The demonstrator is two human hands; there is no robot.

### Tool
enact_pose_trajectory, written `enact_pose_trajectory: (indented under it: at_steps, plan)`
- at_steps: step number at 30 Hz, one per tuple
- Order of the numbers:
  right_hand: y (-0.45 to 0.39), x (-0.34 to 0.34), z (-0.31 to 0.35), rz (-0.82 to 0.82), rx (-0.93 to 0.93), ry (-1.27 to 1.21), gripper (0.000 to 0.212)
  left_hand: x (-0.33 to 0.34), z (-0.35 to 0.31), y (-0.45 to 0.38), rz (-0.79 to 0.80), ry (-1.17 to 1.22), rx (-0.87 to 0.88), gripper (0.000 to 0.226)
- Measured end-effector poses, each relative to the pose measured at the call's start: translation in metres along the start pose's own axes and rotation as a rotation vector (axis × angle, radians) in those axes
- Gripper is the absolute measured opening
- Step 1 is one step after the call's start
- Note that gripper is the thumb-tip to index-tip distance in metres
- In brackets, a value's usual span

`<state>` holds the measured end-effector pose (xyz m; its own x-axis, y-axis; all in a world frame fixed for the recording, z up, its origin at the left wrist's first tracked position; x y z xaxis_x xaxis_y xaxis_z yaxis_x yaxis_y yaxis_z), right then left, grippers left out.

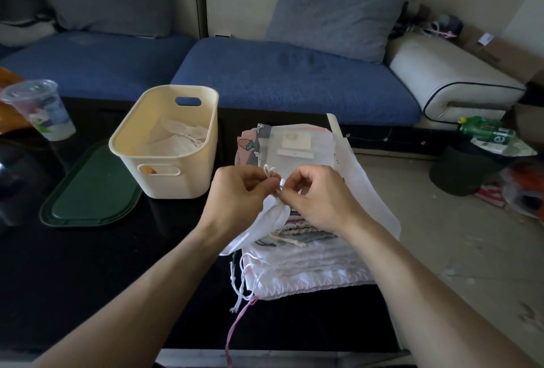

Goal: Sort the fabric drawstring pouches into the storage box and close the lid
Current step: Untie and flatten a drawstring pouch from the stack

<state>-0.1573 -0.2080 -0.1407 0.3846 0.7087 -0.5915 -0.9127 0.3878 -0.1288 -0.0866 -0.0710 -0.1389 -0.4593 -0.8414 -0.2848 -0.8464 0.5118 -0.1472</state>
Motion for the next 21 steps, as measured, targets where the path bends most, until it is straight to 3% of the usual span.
enact_pose_trajectory:
  at_steps: [6, 10, 13, 21]
  plan:
    - [0.003, 0.0, 0.005, 0.035, -0.099, -0.012, 0.013, -0.002, 0.021, -0.01, 0.107, 0.136, -0.189, 0.015]
    - [0.005, -0.008, 0.005, -0.128, -0.215, 0.123, 0.009, 0.004, 0.032, -0.009, 0.161, 0.317, -0.337, 0.025]
    - [0.007, -0.011, 0.008, -0.117, -0.275, 0.114, 0.011, 0.007, 0.038, -0.009, 0.17, 0.423, -0.418, 0.027]
    - [0.01, -0.004, 0.01, -0.079, -0.294, 0.198, 0.015, 0.009, 0.036, -0.007, 0.172, 0.396, -0.427, 0.033]
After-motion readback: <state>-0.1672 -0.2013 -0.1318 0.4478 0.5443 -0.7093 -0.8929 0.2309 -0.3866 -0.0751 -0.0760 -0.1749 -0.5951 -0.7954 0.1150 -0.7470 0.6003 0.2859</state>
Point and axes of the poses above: each hand's wrist, its own y-axis away from the middle knuckle, its own x-axis out of the palm, z = x × y, the point moved 6 cm from there along -y, towards the middle knuckle
